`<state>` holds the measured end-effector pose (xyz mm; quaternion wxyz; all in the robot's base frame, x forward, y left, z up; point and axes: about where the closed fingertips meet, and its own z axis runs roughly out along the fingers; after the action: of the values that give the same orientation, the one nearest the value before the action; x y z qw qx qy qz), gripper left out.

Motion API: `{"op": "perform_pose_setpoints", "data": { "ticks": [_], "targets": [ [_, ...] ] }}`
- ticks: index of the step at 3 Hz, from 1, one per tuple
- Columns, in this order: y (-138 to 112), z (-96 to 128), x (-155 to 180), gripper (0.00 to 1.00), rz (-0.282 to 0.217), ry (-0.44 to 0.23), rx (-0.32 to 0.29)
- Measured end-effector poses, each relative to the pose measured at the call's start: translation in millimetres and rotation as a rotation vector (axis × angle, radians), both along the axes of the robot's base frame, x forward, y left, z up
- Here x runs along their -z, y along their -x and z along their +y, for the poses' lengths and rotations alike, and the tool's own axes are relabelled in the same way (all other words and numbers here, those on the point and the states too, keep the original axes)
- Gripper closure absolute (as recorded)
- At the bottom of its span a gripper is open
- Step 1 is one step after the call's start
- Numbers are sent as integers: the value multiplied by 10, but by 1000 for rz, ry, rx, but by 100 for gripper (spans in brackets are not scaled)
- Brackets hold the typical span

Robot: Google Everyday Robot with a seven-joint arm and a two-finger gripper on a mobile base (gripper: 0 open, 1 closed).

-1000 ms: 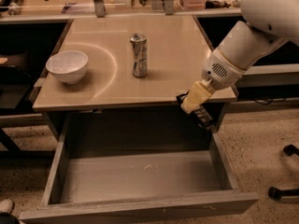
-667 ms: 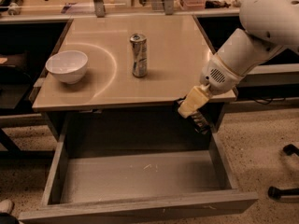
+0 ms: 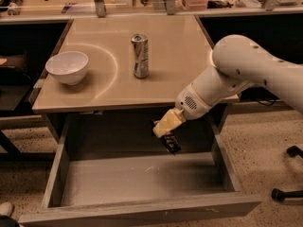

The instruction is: Place rxbar chocolate into top drawer

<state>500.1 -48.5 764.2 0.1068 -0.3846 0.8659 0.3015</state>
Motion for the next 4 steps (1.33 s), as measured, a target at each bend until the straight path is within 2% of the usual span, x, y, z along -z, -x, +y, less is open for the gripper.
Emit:
{"op": "perform_pose_setpoints", "data": {
  "ticks": [1,3,4],
  "targets": [
    [0,0,0,100,0,0,0],
    [213,167,564,100,95,-105,136],
    [193,236,777,100,98,-109,180]
  ]
}}
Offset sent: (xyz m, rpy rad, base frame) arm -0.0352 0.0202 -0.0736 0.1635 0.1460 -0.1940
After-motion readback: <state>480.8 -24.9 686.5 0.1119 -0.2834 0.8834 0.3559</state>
